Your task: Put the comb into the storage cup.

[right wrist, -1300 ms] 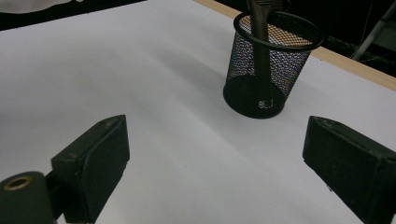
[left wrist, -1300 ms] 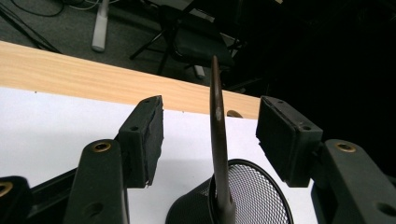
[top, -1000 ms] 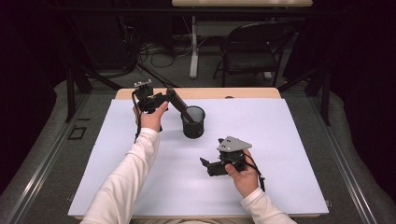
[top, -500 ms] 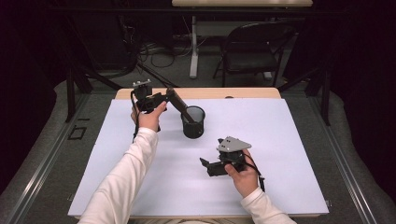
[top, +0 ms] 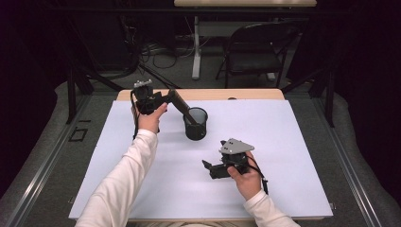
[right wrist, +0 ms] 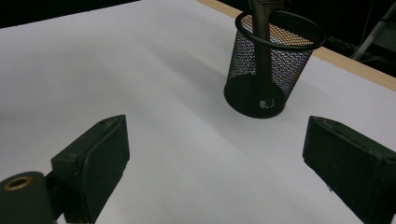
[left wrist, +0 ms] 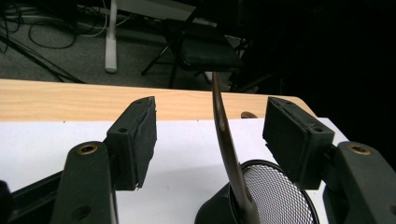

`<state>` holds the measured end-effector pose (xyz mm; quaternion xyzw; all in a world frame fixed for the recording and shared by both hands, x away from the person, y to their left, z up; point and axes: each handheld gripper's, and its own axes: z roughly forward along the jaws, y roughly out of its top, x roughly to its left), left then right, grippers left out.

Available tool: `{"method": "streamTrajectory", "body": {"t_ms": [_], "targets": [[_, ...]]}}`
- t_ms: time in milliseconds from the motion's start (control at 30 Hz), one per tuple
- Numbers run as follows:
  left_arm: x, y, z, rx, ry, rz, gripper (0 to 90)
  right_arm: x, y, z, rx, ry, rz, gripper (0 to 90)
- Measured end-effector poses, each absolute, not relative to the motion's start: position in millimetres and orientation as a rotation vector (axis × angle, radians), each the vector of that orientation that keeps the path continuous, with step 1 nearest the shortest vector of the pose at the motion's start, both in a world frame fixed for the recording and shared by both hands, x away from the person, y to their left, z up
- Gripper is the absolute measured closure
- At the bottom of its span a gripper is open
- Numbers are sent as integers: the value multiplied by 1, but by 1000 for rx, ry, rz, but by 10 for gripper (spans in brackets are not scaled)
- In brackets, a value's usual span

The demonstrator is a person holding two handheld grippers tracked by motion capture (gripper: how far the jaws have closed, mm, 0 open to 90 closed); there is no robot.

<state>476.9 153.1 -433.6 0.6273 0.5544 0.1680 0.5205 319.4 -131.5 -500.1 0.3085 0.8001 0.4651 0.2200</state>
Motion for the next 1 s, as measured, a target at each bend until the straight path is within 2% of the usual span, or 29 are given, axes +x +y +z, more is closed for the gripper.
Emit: {"method": "streamTrajectory", "body": {"t_ms": [233, 400, 533, 1000], "targets": [[473, 156, -428, 1534, 1299, 454, 350, 319, -132, -500, 852, 2210, 1286, 70], [472, 158, -425, 1562, 1295, 435, 321, 319, -131, -500, 851, 2209, 1287, 70], [470, 159, -422, 1589, 1290, 462, 286, 319, -132, -500, 853, 2210, 1283, 70], [464, 172, -414, 1628, 1244, 432, 156, 319, -132, -500, 853, 2206, 1286, 72]]}}
